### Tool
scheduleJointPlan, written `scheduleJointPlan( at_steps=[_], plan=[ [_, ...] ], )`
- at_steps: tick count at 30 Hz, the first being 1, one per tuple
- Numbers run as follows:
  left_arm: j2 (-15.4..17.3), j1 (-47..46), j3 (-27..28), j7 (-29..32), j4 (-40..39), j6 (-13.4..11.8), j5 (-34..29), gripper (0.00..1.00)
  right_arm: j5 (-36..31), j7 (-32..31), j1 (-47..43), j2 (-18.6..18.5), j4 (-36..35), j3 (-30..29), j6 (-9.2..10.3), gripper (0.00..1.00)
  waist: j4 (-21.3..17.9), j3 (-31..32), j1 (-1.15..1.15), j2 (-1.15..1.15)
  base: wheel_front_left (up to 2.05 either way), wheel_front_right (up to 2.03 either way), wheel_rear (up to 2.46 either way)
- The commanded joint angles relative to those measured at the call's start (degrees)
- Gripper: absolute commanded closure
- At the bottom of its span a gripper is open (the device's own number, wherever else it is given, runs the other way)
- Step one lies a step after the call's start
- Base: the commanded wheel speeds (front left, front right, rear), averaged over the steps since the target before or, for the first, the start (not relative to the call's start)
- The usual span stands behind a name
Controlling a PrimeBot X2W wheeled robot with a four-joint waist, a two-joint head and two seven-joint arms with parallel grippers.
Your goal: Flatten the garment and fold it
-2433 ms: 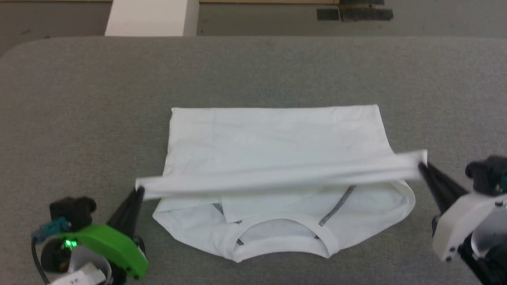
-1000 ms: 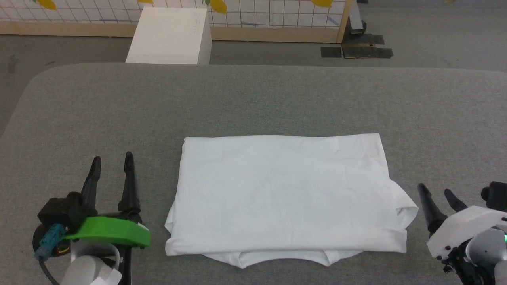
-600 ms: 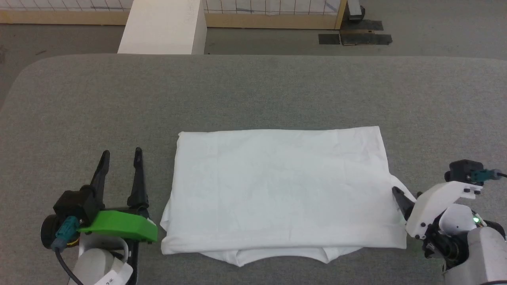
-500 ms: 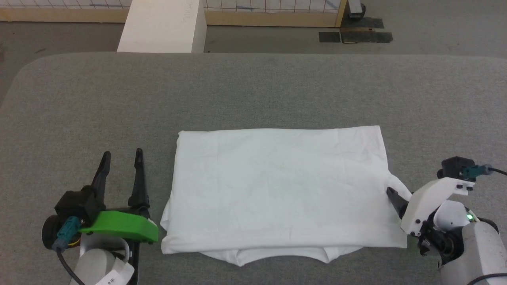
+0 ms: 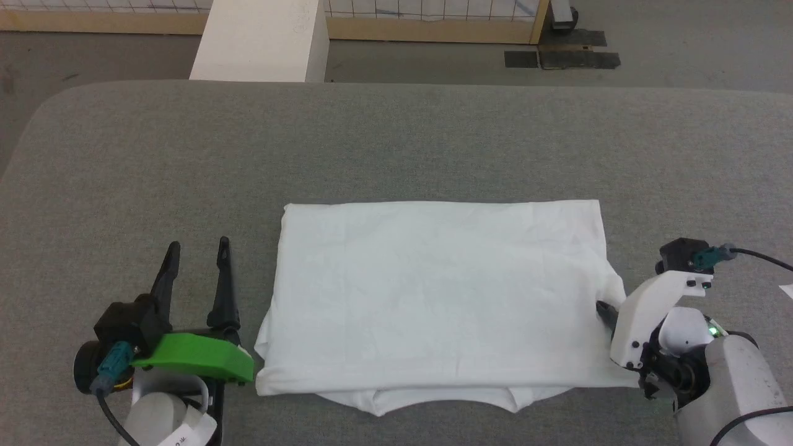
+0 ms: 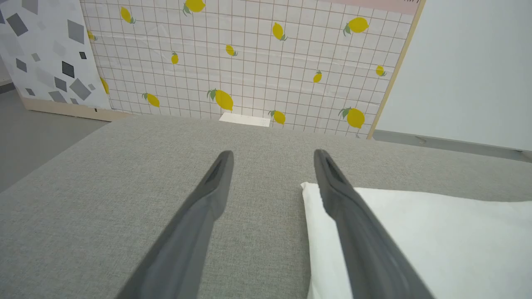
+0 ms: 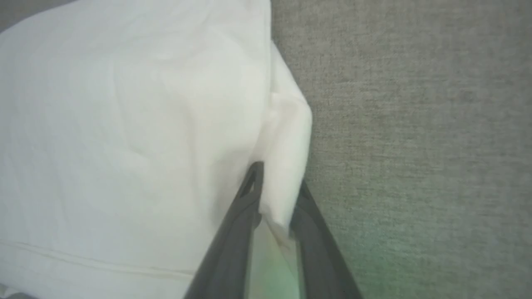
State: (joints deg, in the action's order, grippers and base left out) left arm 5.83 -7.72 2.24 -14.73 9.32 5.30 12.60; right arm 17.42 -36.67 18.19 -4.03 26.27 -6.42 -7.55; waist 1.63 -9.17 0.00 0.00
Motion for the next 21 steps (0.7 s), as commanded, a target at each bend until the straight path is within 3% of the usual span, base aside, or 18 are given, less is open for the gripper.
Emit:
scheduleJointPlan(
  at_steps=[1,7,15,21],
  plan=[
    [-0.23,-0.25,0.2,-0.27,0.33,0.41,-0.37,0.0,0.05,0.16,-1.63,1.15,0.99,0.55,0.06,1.0,-0.09,0.02,0.0,0.0,0.0,0.0,0.0],
    [-0.62,-0.08,0.6,-0.27,0.8,0.78,-0.83,0.0,-2.91,3.09,-2.7,1.15,-1.46,-3.57,0.06,1.0,-0.27,0.6,0.0,0.0,0.0,0.0,0.0],
    [-1.14,0.24,0.81,-0.27,1.11,1.11,-1.1,0.0,-13.92,5.99,-5.28,1.15,-7.06,-17.25,0.06,1.0,-0.67,1.11,0.0,0.0,0.0,0.0,0.0],
    [-1.35,0.62,0.89,-0.27,1.32,1.3,-1.42,0.0,-17.08,6.65,-7.3,1.15,-11.03,-19.99,0.06,1.0,-1.03,1.59,0.0,0.0,0.0,0.0,0.0]
  ],
)
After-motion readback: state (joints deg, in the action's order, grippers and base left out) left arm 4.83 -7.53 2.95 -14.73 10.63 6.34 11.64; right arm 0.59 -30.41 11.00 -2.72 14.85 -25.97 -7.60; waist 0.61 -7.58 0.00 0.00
